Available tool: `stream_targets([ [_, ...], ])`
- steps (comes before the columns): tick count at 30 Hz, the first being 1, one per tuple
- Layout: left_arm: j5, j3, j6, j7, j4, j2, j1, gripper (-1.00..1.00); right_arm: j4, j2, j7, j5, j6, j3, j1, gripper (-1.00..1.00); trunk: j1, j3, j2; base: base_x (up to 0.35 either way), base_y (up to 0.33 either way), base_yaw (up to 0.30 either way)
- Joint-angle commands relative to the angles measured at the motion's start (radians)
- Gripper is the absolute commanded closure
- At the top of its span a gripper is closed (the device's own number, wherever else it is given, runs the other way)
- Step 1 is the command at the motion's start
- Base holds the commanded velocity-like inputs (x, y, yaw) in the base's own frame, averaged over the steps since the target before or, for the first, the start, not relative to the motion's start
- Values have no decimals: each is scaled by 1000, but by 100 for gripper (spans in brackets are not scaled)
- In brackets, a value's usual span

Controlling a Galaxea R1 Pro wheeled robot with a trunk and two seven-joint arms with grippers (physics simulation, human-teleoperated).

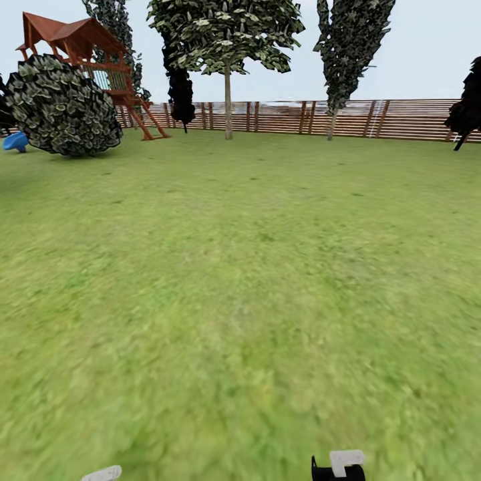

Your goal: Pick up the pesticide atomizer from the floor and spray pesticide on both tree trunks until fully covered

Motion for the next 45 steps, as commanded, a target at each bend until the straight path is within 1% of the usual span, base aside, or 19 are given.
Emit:
stream_targets([
  [1, 9, -8, -3, -1, 0, 0, 0, 100, 1, 0, -5, 11, -2, -8, -1, -100, 0, -1, 0, 340, 0, 0],
  [15, 9, -8, -3, -1, 0, 0, 0, 100, 4, -2, -5, 10, 3, -9, 1, -100, 0, -1, 0, 340, 0, 0],
  [25, 10, -8, -3, -1, 0, 3, 0, 100, 4, -3, -6, 11, 4, -9, 42, -100, 0, -1, 0, 340, 0, 0],
  [45, 11, -8, -3, -1, -1, 5, 0, 100, 4, -3, -6, 11, 4, -9, 48, -100, 0, -1, 0, 340, 0, 0],
])
